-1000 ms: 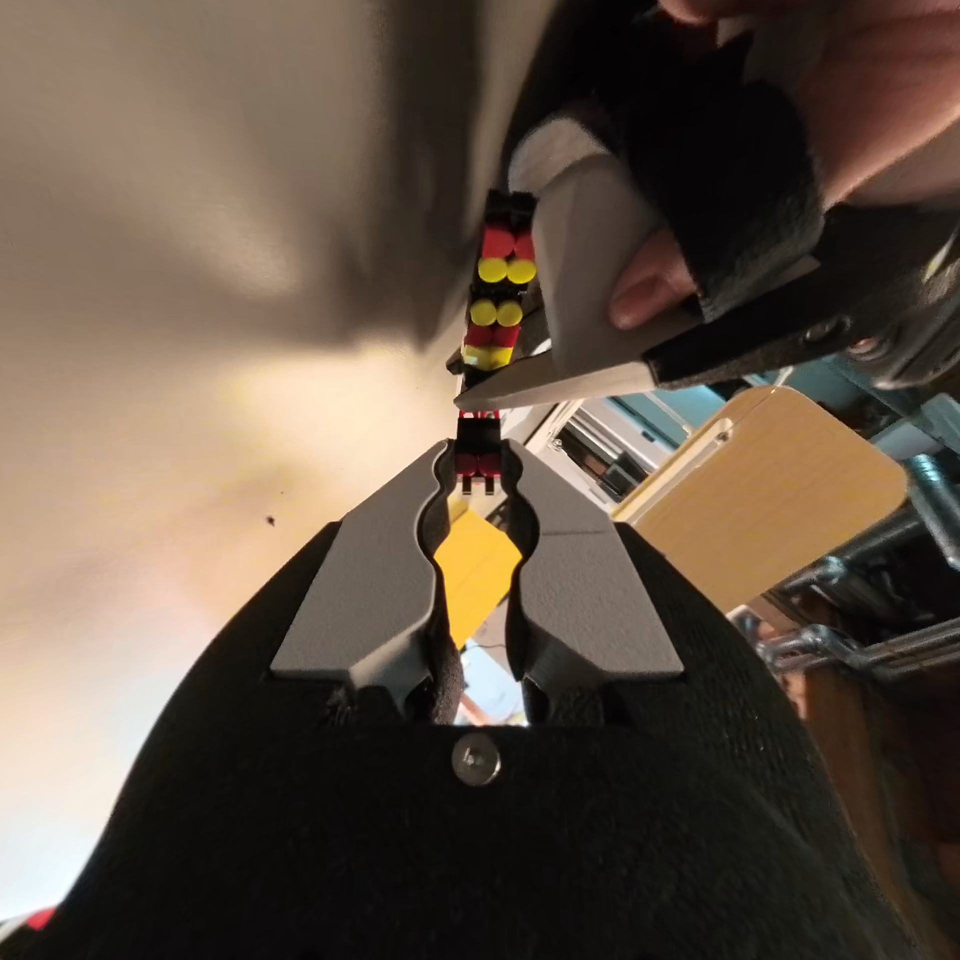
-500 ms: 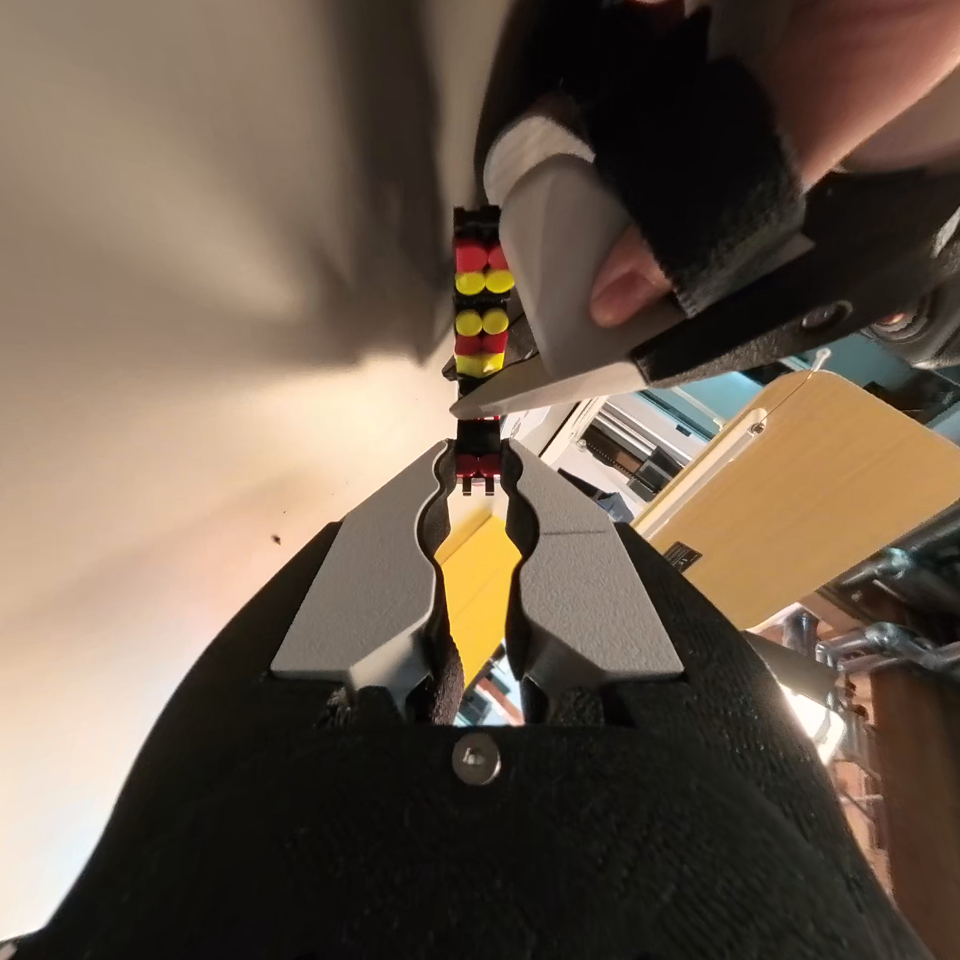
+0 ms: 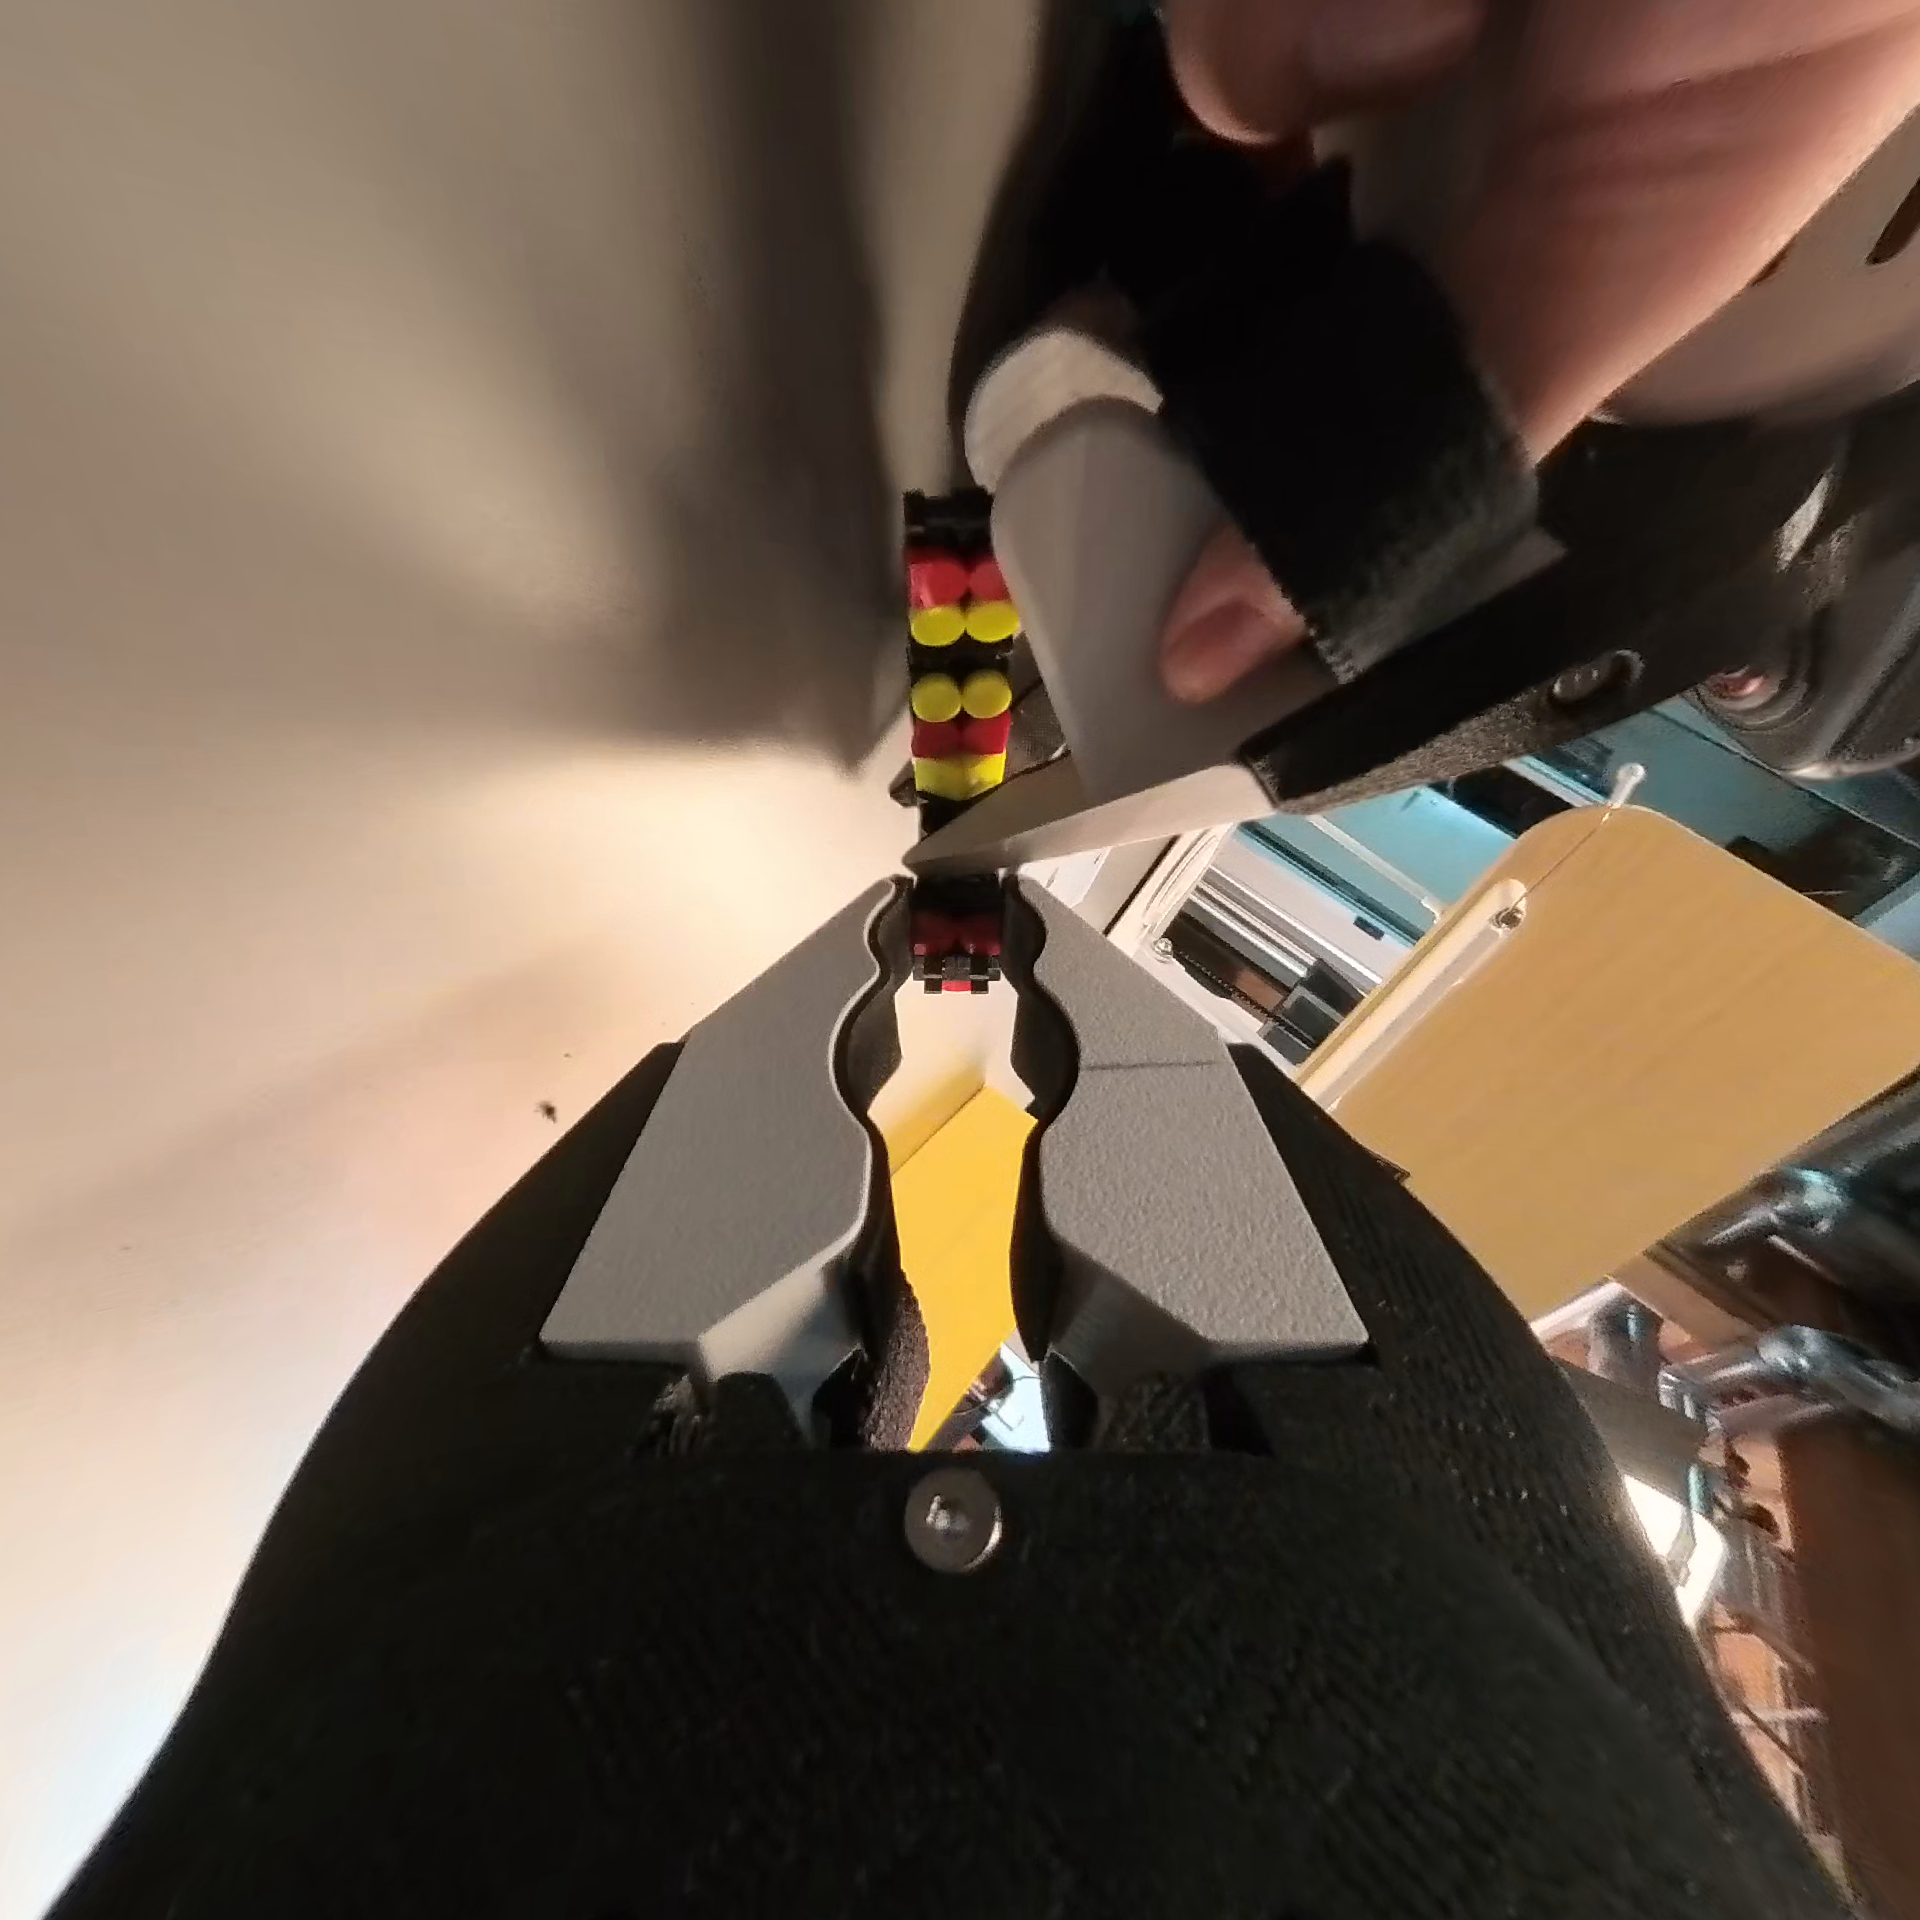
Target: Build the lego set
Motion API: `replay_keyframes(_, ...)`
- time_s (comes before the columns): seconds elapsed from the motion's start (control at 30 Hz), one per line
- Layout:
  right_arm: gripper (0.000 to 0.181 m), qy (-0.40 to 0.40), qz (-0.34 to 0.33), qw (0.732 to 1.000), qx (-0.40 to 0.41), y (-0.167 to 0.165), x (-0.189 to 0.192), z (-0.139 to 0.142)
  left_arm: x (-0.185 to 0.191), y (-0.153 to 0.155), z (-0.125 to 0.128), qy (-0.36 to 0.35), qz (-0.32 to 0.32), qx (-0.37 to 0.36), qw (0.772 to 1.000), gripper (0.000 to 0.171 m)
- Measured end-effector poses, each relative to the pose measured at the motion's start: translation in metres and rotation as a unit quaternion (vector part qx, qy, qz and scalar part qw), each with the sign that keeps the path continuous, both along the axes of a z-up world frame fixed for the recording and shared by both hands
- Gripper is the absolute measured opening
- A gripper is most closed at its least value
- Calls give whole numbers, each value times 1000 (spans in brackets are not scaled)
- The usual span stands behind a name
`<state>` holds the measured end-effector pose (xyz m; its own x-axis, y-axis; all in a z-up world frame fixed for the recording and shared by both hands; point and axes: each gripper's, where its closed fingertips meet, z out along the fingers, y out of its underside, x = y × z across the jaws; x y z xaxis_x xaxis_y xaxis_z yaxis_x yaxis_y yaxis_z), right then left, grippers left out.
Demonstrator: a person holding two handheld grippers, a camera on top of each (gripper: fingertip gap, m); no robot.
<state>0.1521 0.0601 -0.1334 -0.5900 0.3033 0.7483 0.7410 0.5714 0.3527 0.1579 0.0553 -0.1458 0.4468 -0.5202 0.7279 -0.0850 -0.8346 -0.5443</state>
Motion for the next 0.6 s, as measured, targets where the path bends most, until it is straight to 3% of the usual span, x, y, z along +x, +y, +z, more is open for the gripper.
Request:
replay_keyframes(0.43,15,51,16,997,-52,0,2,-1,1,-2,-2,10,-6,5,1000,14)
replay_keyframes(0.6,15,68,43,989,-120,-1,3,-1,1,-3,-1,6,-12,-1,1000,14)
